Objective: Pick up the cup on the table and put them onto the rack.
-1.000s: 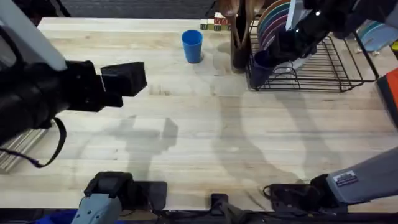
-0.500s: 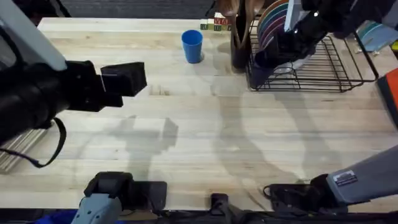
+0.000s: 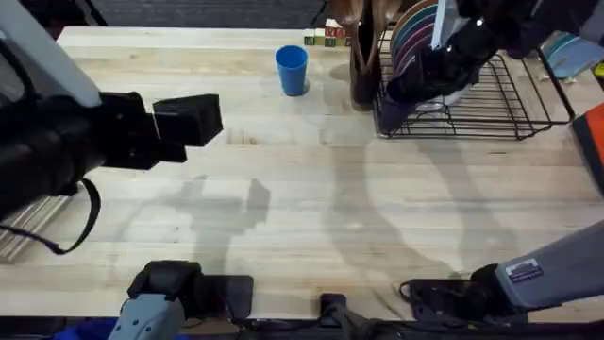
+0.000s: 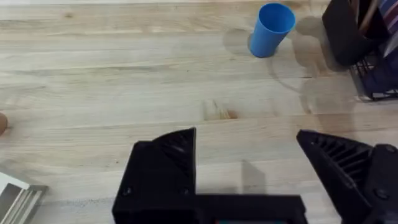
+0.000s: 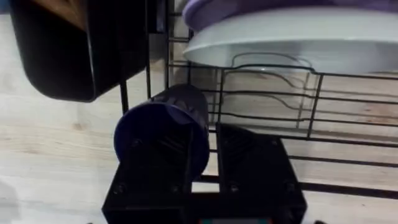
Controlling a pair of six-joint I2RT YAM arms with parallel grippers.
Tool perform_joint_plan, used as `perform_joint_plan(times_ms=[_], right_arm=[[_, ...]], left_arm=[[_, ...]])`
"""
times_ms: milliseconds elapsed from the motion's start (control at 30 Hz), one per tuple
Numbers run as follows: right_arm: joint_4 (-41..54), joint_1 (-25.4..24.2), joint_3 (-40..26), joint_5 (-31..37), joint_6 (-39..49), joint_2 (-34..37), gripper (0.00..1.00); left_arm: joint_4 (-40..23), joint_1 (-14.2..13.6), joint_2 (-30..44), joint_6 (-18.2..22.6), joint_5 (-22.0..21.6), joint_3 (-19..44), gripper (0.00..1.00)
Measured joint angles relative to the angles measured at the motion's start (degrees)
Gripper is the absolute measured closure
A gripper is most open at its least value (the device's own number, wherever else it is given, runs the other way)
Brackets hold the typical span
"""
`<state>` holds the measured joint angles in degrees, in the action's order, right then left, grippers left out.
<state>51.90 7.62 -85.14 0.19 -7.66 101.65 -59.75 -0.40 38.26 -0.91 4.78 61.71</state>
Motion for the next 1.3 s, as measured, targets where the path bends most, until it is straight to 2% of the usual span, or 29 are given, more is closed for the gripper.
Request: perform_joint_plan(times_ms=[367,700,900,967,1033,1133,1300], right_arm=[[0.48,0.00,0.00,0.00,0.22,-1.09,0.732],[0.69,0.00,0.00,0.00,0.61,-8.88,0.679],[1.89,-0.01,0.01,0.00,1.02,-14.12,0.611],[2.53,-0.01,0.00,-0.01,1.12,-16.42,0.502],[3.51,-0.02,0.00,-0.02,1.25,-19.13,0.285],[5.20,-0.02,0.00,0.00,1.86,-23.21,0.029],[8.42,0.00,0.00,0.00,1.90,-29.20,0.005]], left_arm=[[0.00,0.00,0.00,0.00,0.00,0.00,0.007],[0.02,0.00,-0.02,0.00,0.00,0.00,0.007],[0.00,0.00,-0.01,0.00,0.00,0.00,0.007],[0.02,0.00,0.00,0.00,0.00,0.00,0.007],[0.02,0.00,0.00,0.00,0.00,0.00,0.007],[0.02,0.00,-0.02,0.00,0.00,0.00,0.007],[0.00,0.00,-0.01,0.00,0.00,0.00,0.007]])
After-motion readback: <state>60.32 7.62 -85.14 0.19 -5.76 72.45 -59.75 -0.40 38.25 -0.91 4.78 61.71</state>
